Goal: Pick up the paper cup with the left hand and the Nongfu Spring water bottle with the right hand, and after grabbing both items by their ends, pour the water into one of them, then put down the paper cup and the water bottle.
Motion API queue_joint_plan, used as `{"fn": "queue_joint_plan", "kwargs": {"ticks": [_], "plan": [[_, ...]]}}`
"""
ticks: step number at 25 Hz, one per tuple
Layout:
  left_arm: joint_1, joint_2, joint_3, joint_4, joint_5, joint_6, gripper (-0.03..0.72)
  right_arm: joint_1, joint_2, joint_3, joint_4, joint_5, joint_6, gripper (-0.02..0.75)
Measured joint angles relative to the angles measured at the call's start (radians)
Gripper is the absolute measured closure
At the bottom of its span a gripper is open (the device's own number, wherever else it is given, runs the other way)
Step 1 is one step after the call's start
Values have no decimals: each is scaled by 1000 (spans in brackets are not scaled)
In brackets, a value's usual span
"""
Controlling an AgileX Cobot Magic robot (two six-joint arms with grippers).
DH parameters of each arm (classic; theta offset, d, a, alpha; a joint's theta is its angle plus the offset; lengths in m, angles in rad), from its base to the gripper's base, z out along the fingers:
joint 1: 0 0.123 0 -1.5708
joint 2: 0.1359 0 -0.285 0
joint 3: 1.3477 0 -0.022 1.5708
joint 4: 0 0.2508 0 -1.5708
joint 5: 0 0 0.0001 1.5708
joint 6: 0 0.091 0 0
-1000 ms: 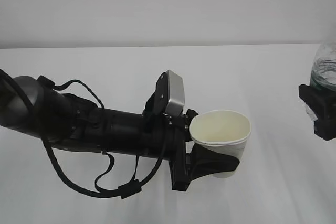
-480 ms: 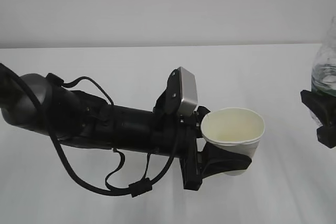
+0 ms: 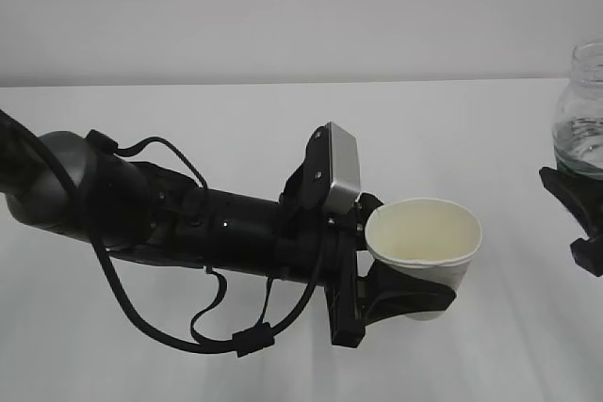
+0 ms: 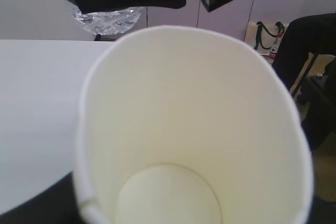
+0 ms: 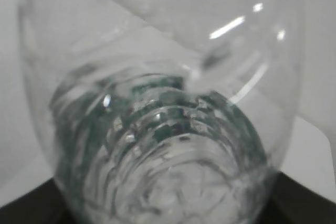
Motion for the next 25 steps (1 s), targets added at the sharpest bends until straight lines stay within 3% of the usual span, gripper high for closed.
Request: {"fn": "queue_joint_plan", "kwargs": {"ticks": [25], "plan": [[-52,0,0,24,24,-17,251,0,0,0,-2,51,-343,267]]}}
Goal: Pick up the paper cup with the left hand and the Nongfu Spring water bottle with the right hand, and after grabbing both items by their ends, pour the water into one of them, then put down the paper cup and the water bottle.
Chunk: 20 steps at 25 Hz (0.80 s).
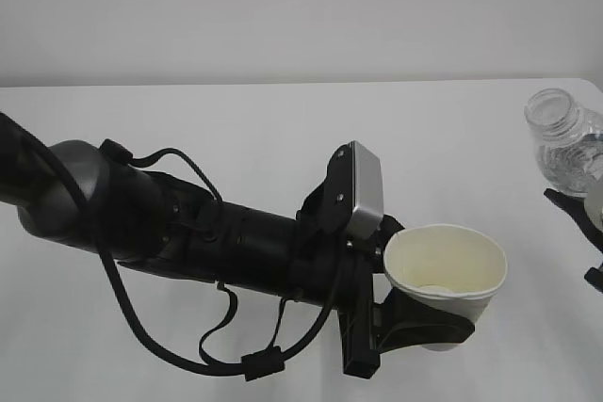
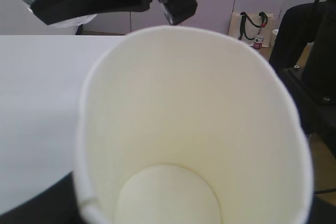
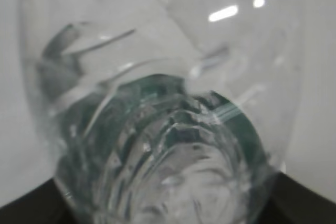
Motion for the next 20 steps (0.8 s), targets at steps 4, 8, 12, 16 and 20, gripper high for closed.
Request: {"fn": "queue_joint_plan", "kwargs": {"ticks": [4,8,12,16,20], "plan": [[0,0,0,0,0,0,251,0,0,0,0,0,-47,267],[0,0,0,0,0,0,251,0,0,0,0,0,-96,268],[0,0,0,0,0,0,251,0,0,0,0,0,-157,268],[0,0,0,2,0,0,251,0,0,0,0,0,-217,268],[-11,0,0,6,0,0,251,0,0,0,0,0,-267,268]]}}
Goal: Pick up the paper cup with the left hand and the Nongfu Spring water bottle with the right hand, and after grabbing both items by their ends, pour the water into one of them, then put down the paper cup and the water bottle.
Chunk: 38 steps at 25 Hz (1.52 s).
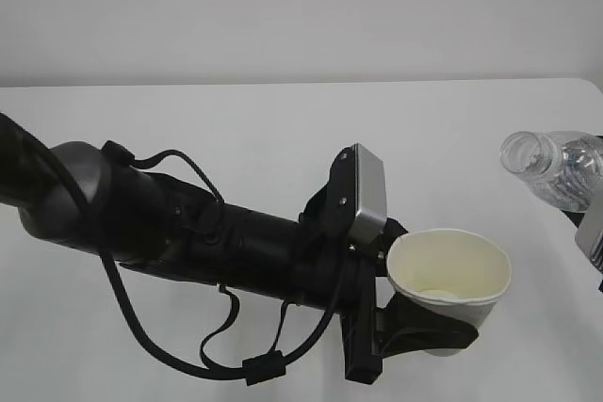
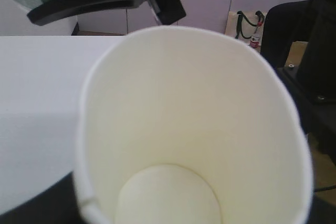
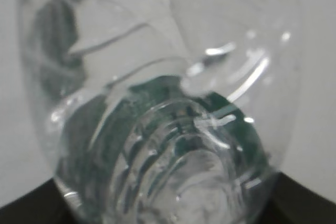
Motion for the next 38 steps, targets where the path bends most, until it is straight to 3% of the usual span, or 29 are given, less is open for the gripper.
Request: {"fn": "queue_joint_plan", "kwargs": {"ticks": [15,38], "plan": [[-10,0,0,5,0,0,252,0,0,0,0,-25,-171,268],[-10,0,0,-18,0,0,253,0,0,0,-15,-142,-281,269]]}}
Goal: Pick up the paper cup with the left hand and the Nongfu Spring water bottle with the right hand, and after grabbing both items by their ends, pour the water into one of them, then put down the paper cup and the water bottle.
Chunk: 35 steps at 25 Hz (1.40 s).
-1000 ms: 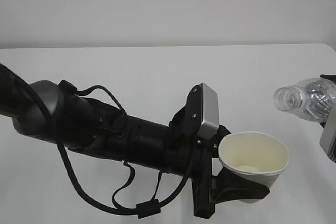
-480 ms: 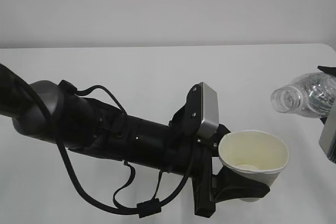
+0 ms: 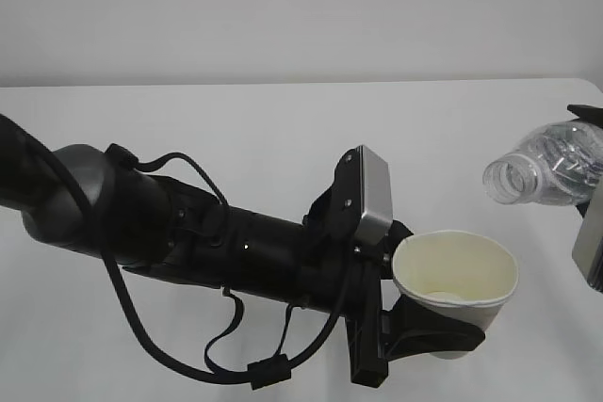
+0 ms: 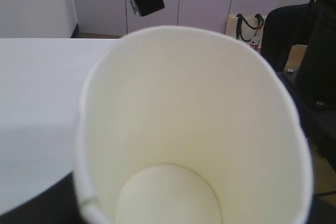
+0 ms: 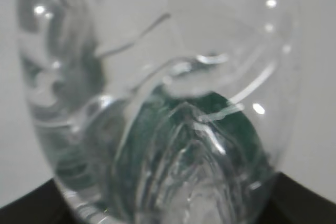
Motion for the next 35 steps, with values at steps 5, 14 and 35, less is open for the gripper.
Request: {"fn": "queue_joint_plan", "kwargs": {"ticks": [5,14,35], "plan": [[0,0,0,-1,12,0,253,0,0,0,-9,-14,-8,269],[0,0,0,-2,26,0,253,0,0,0,-45,-19,-37,269],[0,0,0,-3,26,0,253,0,0,0,-45,-21,-102,269]]}}
